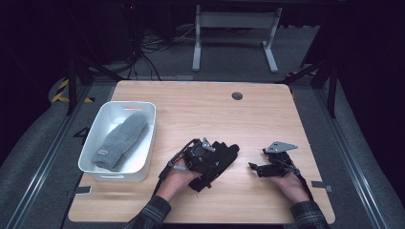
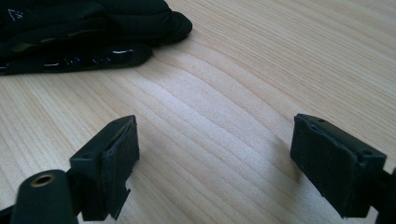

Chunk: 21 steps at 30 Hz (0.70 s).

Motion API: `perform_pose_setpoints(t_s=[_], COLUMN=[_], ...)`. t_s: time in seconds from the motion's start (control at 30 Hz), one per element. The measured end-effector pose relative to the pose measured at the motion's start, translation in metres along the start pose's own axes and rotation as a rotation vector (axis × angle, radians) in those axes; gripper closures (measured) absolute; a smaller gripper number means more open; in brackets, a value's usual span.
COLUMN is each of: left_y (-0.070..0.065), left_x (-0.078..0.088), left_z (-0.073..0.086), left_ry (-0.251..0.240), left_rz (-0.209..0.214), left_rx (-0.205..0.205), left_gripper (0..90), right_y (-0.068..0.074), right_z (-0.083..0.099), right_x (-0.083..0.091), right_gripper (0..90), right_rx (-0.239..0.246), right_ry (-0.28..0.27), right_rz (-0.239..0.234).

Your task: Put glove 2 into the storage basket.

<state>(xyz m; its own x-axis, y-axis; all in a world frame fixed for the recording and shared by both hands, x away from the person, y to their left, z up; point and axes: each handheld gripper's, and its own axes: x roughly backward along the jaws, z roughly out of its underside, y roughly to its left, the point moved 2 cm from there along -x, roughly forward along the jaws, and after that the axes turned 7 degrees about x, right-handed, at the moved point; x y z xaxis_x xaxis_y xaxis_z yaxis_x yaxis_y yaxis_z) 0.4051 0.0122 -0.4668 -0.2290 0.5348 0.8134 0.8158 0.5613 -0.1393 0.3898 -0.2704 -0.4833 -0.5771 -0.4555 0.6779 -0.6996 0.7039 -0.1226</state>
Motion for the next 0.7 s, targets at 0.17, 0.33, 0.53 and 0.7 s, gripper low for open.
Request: perform_pose_setpoints(t_s=[0.17, 0.33, 0.53, 0.7], left_y=[-0.002, -0.003, -0.003, -0.001], left_x=[0.001, 0.003, 0.015, 0.033], left_z=[0.0, 0.0, -0.004, -0.008], left_ry=[0.009, 0.0, -0.009, -0.051], left_rz=[0.015, 0.024, 0.047, 0.057], left_rx=[-0.007, 0.016, 0.049, 0.072], left_gripper=[63.8, 69.4, 71.4, 71.5], right_y=[0.0, 0.0, 0.0, 0.0], right_z=[0.0, 0.0, 0.0, 0.0], right_x=[0.0, 0.0, 0.0, 0.0], right_gripper=[16.1, 16.1, 16.0, 16.0], right_rx=[0.001, 0.0, 0.0, -0.001], right_ry=[0.0, 0.0, 0.0, 0.0], right_rz=[0.0, 0.0, 0.001, 0.001])
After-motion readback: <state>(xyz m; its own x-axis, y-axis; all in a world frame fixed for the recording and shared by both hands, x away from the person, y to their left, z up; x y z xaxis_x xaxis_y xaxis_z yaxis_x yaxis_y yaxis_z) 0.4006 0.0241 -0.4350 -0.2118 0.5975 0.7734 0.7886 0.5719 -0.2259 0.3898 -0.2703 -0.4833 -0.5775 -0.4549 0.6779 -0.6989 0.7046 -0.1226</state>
